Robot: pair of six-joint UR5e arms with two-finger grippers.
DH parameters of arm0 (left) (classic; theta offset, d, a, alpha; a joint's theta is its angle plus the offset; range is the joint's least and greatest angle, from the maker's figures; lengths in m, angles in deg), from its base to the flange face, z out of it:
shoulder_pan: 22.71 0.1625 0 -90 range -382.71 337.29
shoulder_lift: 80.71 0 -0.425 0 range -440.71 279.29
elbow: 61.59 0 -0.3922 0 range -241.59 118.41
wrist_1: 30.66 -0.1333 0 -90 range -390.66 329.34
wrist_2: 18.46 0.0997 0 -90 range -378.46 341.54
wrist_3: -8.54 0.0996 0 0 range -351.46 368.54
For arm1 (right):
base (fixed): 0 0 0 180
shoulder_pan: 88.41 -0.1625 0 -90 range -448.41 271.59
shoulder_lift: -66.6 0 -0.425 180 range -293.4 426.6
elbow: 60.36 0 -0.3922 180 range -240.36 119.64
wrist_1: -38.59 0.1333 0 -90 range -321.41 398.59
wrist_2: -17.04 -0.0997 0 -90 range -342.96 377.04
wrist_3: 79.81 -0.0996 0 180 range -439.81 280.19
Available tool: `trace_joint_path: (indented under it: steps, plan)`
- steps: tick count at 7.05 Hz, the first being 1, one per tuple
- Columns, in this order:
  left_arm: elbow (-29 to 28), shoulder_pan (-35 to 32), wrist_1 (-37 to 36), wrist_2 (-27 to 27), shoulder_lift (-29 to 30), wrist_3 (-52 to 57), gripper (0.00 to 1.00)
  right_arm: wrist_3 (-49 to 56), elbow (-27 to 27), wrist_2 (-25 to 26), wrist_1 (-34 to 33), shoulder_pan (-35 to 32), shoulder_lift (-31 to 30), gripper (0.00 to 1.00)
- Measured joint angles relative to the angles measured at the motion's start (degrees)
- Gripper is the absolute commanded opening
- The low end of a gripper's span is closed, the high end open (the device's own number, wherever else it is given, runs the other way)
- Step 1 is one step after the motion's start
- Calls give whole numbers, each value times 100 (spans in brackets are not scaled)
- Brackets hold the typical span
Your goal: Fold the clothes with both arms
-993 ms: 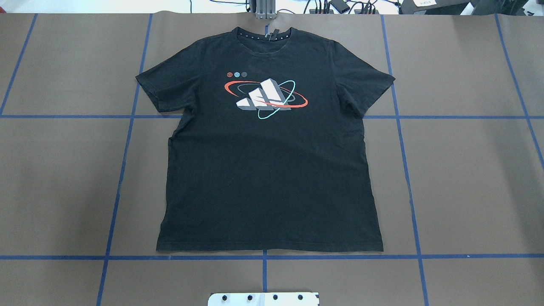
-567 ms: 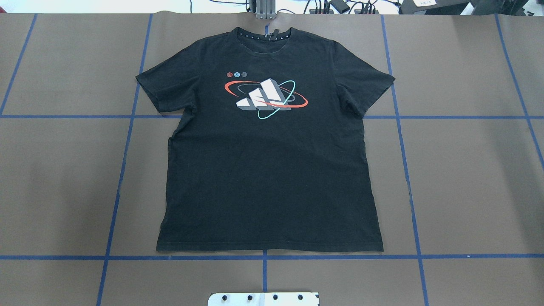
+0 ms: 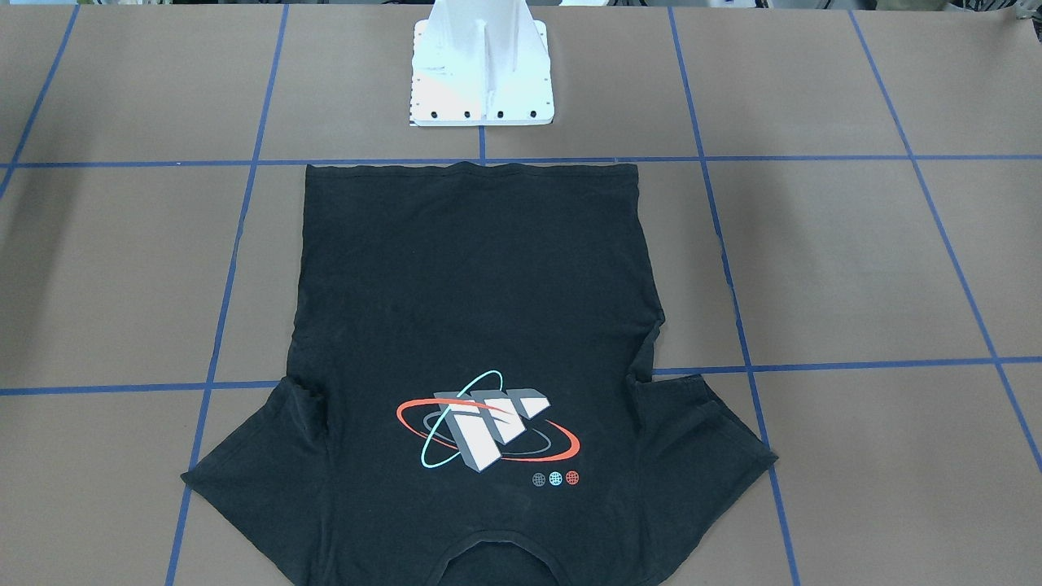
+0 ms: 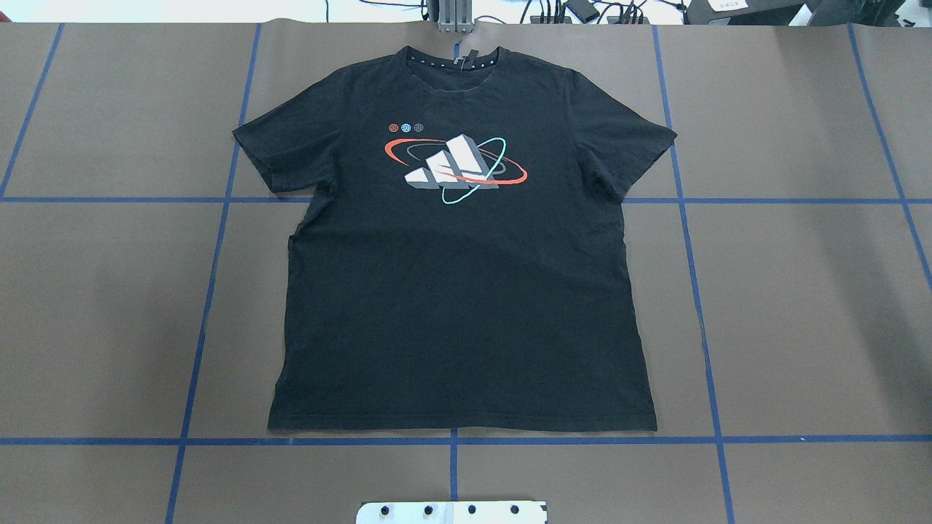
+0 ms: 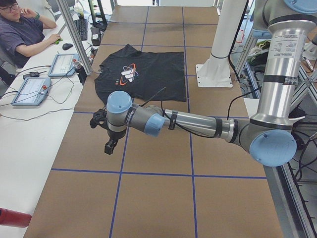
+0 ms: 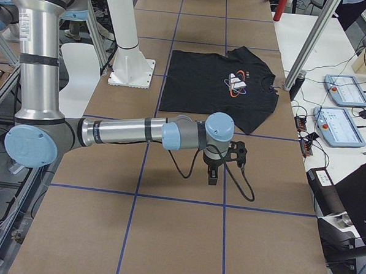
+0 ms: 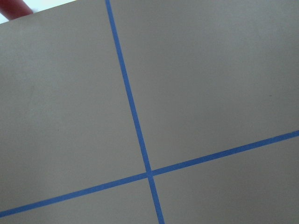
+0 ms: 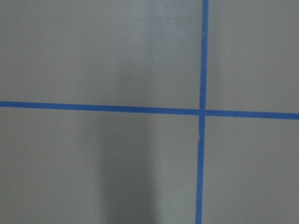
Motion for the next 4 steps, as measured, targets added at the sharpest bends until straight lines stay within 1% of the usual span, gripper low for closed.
trace_joint_path:
  steps: [1,2,4]
  plan:
    - [-37,72,148,4,142,-193,99,-265,168,5,65,226,346,100]
    - [-143,107,240,6,447,-512,99,-452,345,6,111,408,693,100]
    - [-481,303,401,-5,1055,-1112,99,-586,977,13,215,745,1488,100]
